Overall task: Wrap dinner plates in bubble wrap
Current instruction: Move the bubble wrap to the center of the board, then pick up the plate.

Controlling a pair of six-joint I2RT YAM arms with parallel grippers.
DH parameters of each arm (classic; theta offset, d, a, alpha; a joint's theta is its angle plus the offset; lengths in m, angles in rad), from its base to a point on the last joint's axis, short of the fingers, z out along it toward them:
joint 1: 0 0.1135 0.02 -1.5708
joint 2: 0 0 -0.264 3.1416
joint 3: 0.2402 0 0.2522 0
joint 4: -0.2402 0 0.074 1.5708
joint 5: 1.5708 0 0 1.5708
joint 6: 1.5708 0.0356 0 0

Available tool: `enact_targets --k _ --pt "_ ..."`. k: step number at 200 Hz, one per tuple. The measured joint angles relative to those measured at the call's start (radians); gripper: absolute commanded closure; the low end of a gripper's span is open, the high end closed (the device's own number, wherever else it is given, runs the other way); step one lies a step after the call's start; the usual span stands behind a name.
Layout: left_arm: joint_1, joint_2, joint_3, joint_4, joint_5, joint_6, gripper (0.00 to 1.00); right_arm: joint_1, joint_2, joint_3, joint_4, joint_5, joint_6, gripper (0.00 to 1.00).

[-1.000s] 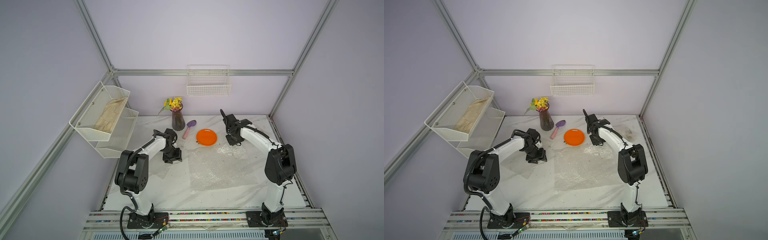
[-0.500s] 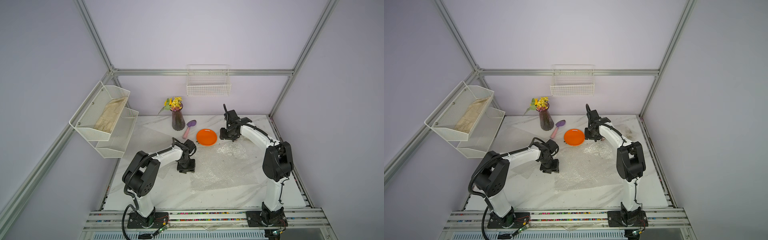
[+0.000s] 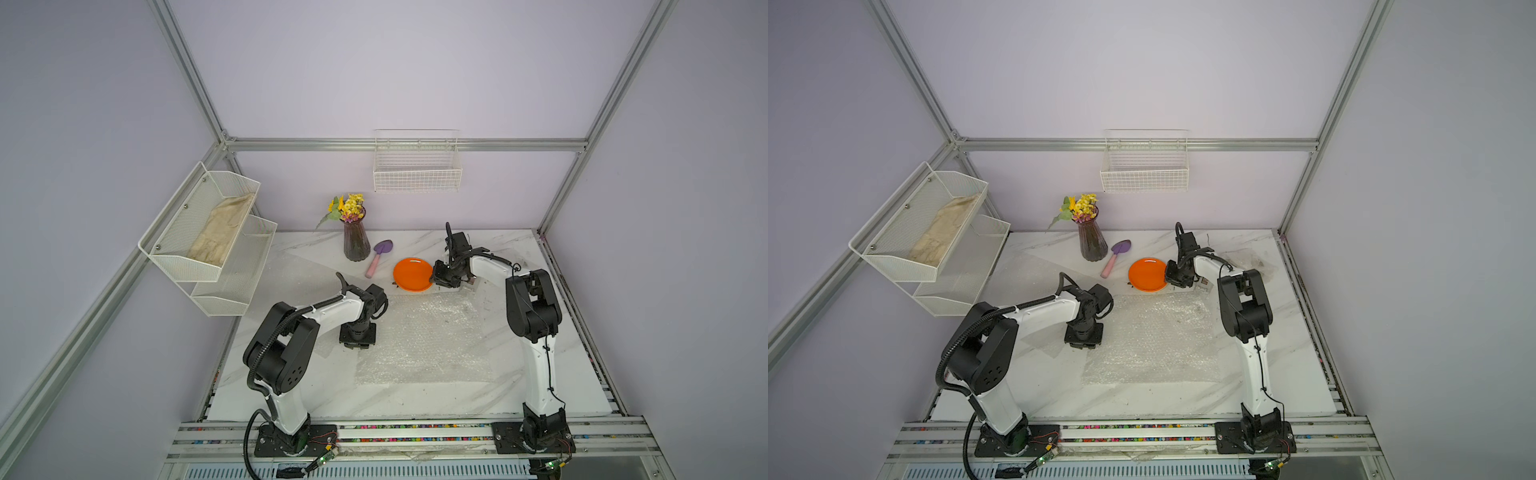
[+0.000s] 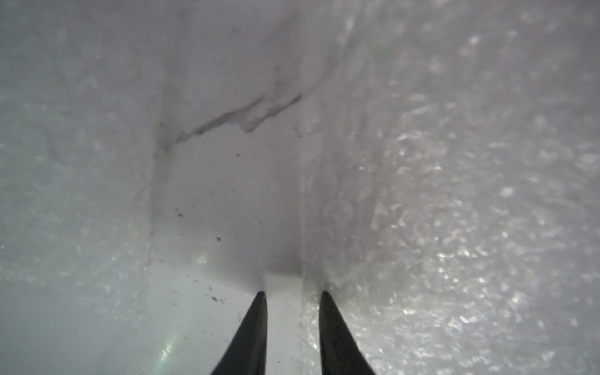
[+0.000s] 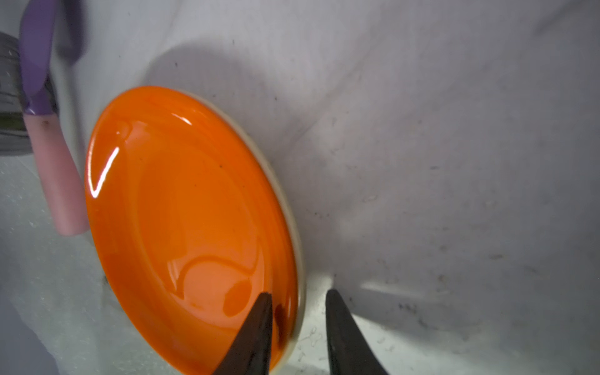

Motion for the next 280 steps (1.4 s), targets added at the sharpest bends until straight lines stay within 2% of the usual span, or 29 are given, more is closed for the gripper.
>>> enact_targets --k 13,28,58,82,97,117,155,167,210,248,280 --pt "0.005 -0.014 0.017 -0.018 -0.005 0.010 0.49 0.000 0.000 0.000 0.013 -0.009 0.002 0.72" --pt "0.014 -0.018 0.080 -0.037 0.003 0.029 0.46 0.000 0.002 0.000 0.023 -0.013 0.008 0.74" --pt "0.057 0.023 0.335 -0.024 0.062 0.074 0.42 0.000 0.023 0.004 0.032 -0.017 0.011 0.76" --pt "0.095 0.159 0.586 0.008 0.106 0.122 0.40 -0.002 0.031 0.014 0.032 -0.030 -0.001 0.77" --pt "0.113 0.258 0.701 0.016 0.133 0.145 0.40 -0.002 0.031 0.014 0.032 -0.036 -0.013 0.82" --pt "0.129 0.393 0.823 0.018 0.159 0.175 0.41 -0.003 0.032 0.014 0.033 -0.063 -0.024 0.88" --pt "0.150 0.615 1.024 0.008 0.199 0.208 0.43 -0.006 0.025 0.003 0.038 -0.086 -0.041 0.88" --pt "0.152 0.660 1.066 0.010 0.210 0.214 0.46 -0.006 0.015 -0.014 0.043 -0.090 -0.041 0.88" --pt "0.158 0.687 1.081 0.014 0.241 0.216 0.76 -0.006 0.002 -0.037 0.057 -0.097 -0.041 0.88" --pt "0.156 0.684 1.081 0.029 0.255 0.216 0.89 -0.006 -0.006 -0.040 0.058 -0.098 -0.041 0.86" --pt "0.158 0.666 1.081 0.032 0.257 0.213 0.98 -0.003 -0.010 -0.048 0.031 -0.078 -0.057 0.74"
